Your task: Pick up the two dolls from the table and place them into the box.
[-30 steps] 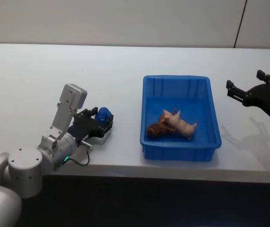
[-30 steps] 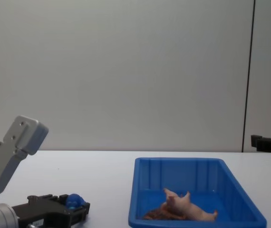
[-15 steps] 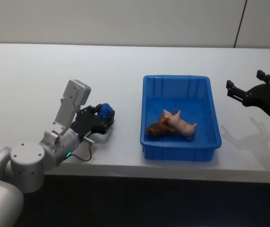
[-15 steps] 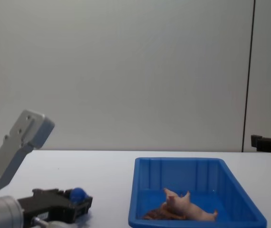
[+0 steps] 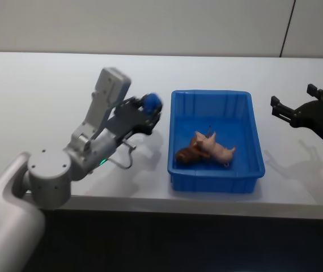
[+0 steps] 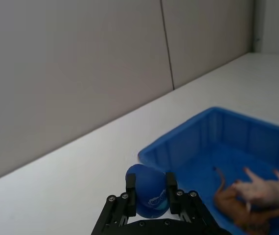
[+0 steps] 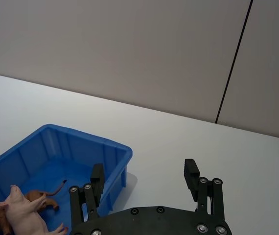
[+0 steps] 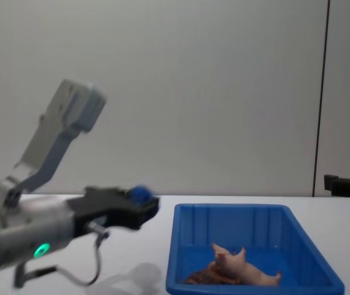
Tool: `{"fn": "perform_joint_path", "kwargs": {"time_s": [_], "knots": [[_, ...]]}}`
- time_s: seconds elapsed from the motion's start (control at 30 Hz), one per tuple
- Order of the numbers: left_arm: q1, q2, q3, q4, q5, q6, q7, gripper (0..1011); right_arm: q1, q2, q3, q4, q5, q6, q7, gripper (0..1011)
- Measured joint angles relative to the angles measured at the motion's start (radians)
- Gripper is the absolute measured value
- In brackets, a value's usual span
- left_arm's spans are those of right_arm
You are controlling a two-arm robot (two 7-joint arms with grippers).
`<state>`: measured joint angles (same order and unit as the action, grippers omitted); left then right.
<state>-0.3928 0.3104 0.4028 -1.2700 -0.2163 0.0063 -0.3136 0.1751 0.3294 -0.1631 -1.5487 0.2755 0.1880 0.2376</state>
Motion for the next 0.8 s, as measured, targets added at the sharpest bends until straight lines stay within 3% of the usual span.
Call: {"fn": "perform_joint_path", "kwargs": {"time_s": [0.37,0.8], "knots": [[-0.049,-0.075,0.048,-0.044,0.009,-0.021,-0.05,295,0.0,0.0,0.0,0.0,0.0,0.0,0.0,1000],[-0.078,-0.144,0.099,-0.049,0.002,-0.042,-0.088,721,0.0,0.0,0.0,0.0,0.0,0.0,0.0,1000]]}}
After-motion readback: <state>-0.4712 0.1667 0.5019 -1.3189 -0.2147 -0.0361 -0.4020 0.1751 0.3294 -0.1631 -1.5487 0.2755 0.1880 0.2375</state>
